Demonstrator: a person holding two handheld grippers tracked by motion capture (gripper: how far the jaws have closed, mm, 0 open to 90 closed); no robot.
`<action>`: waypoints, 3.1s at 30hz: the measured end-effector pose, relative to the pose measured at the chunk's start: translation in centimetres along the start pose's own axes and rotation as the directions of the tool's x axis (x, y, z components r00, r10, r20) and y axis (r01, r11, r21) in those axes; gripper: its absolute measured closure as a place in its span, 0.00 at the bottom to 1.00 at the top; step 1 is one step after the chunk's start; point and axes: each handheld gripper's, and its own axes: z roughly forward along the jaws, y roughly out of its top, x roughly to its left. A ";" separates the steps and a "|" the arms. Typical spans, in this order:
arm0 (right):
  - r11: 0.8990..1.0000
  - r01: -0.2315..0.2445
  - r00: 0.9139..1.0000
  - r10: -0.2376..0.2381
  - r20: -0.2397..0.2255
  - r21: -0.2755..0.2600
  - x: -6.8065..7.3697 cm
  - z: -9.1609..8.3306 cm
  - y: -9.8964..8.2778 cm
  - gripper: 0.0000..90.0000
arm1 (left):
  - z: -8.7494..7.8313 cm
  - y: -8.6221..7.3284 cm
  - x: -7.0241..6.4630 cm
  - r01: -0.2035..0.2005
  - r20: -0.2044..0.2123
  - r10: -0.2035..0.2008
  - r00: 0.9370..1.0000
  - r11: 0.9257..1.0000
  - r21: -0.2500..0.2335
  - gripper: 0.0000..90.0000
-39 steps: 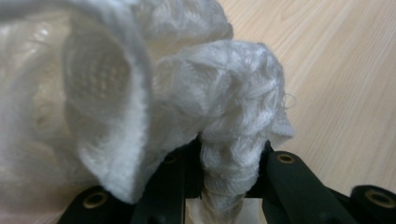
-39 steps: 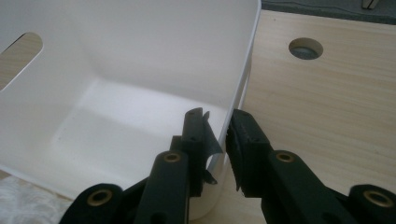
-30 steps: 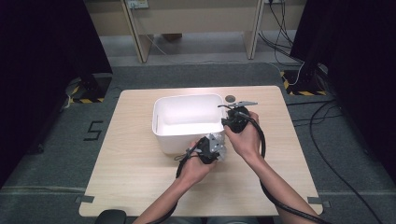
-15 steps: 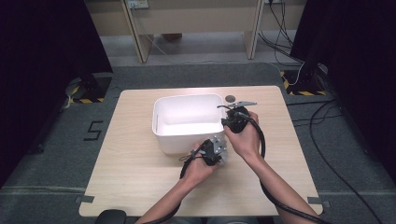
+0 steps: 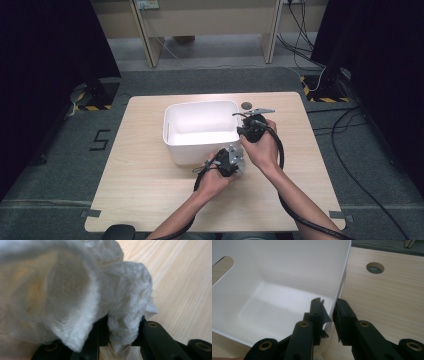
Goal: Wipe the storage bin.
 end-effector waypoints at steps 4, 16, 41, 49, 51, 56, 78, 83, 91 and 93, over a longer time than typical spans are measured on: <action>1.000 -0.001 1.000 0.001 -0.002 0.001 0.0 0.0 0.0 0.86 | -0.5 0.5 0.0 -0.015 -0.008 0.015 1.000 1.000 -0.008 0.83; 1.000 -0.008 1.000 0.008 -0.006 0.000 0.0 0.0 0.0 0.85 | -1.9 2.2 0.2 0.015 0.005 -0.015 1.000 0.997 -0.076 0.83; 1.000 0.001 1.000 -0.001 -0.012 0.007 -0.2 0.0 0.1 0.85 | -2.3 3.1 0.2 0.000 -0.001 -0.001 1.000 0.992 -0.125 0.83; 1.000 0.006 1.000 -0.006 -0.014 0.005 -0.2 0.0 0.1 0.85 | -1.1 2.3 -0.1 -0.008 -0.006 0.008 1.000 0.995 -0.102 0.83; 1.000 0.005 1.000 -0.005 -0.014 0.005 -0.2 0.0 0.1 0.85 | -0.4 1.9 -0.3 -0.015 -0.007 0.015 1.000 0.997 -0.081 0.83; 1.000 0.008 1.000 -0.008 -0.014 0.005 -0.1 0.0 0.1 0.85 | 0.7 1.2 -0.5 -0.025 -0.008 0.025 1.000 0.998 -0.049 0.83; 1.000 -0.002 1.000 0.002 -0.029 -0.015 -0.2 0.0 0.2 0.69 | -4.3 -1.5 0.4 0.019 0.032 -0.018 0.999 1.000 -0.022 0.83; 1.000 -0.020 0.999 0.020 -0.029 -0.021 -0.4 -0.3 0.3 0.68 | -7.7 -3.9 1.7 0.065 0.009 -0.065 0.998 0.997 -0.047 0.83; 1.000 -0.021 1.000 0.021 -0.018 -0.010 -0.9 -0.4 0.6 0.74 | -13.8 -9.0 5.2 0.174 -0.102 -0.179 0.978 0.983 -0.060 0.83; 1.000 -0.017 1.000 0.017 -0.015 0.000 -0.9 -0.3 0.5 0.77 | -16.8 -11.1 7.4 0.222 -0.182 -0.233 0.955 0.972 -0.077 0.83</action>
